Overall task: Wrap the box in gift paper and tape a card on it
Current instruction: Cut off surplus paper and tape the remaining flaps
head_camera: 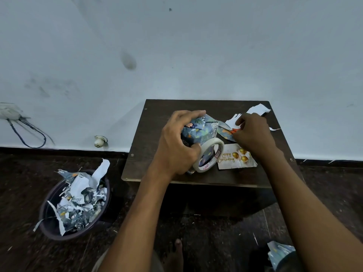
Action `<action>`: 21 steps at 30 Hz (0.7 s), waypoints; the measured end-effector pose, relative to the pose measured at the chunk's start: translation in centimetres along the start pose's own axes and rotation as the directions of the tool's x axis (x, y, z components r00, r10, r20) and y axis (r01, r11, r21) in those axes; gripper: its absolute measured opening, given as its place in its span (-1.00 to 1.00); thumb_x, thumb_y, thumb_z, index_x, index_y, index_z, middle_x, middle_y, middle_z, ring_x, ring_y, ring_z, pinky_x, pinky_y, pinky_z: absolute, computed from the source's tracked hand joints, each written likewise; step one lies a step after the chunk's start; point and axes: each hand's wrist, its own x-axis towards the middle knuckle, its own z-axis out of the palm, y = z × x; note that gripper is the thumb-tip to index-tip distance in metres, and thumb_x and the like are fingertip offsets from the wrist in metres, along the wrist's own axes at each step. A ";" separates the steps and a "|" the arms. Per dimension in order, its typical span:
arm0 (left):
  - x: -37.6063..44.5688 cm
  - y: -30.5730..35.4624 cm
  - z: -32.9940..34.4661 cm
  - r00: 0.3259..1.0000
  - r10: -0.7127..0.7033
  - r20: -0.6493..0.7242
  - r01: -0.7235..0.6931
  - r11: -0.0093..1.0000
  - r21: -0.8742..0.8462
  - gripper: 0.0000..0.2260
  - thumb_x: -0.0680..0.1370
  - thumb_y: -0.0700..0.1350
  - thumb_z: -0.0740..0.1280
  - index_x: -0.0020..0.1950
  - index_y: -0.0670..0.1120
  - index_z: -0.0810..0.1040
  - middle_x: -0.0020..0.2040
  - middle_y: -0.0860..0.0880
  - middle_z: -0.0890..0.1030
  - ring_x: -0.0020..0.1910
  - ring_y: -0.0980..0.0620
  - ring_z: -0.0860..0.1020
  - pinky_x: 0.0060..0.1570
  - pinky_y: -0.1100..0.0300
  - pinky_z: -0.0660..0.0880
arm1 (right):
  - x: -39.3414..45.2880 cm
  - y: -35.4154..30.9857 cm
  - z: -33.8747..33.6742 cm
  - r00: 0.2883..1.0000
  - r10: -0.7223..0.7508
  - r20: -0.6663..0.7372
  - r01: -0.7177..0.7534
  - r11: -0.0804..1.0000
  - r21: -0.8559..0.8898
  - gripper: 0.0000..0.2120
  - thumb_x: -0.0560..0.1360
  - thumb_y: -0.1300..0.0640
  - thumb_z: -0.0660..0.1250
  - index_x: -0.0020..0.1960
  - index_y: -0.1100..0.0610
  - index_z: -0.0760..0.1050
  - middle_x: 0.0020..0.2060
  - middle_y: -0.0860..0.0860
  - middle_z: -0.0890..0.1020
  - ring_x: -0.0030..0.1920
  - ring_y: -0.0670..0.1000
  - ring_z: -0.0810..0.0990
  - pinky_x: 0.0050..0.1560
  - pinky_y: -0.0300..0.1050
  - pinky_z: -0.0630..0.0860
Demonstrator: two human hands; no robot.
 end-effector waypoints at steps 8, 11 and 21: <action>1.3 -0.8 -0.7 0.991 -0.131 0.007 0.131 0.981 -0.141 -0.42 0.21 -0.36 0.33 0.23 -0.14 0.60 0.15 -0.05 0.65 0.09 0.02 0.65 0.01 0.13 0.62 | -1.3 -0.9 -1.2 1.000 0.022 0.003 -0.020 0.950 -0.311 -0.79 0.37 0.10 0.51 -0.04 0.17 0.62 -0.12 0.15 0.66 -0.04 0.19 0.59 -0.11 -0.02 0.51; 1.0 -1.0 -0.8 0.998 -0.067 -0.002 0.067 0.996 -0.051 -0.43 0.26 -0.39 0.34 0.27 -0.12 0.57 0.24 -0.04 0.53 0.20 0.03 0.58 0.13 0.18 0.57 | -1.1 -0.8 -1.2 0.993 0.103 0.054 -0.087 0.966 -0.242 -0.80 0.38 0.14 0.50 -0.05 0.17 0.60 -0.12 0.12 0.64 -0.09 0.12 0.59 -0.19 -0.07 0.47; -0.1 -0.8 -0.7 0.990 -0.111 -0.083 0.110 0.994 -0.009 -0.46 0.32 -0.31 0.55 0.15 -0.02 0.36 0.28 0.08 0.55 0.25 0.14 0.55 0.18 0.25 0.52 | -1.9 -1.3 -1.4 0.993 0.107 0.048 -0.097 0.977 -0.190 -0.71 0.22 0.13 0.50 -0.37 0.17 0.38 -0.42 0.08 0.47 -0.36 0.09 0.47 -0.33 -0.16 0.32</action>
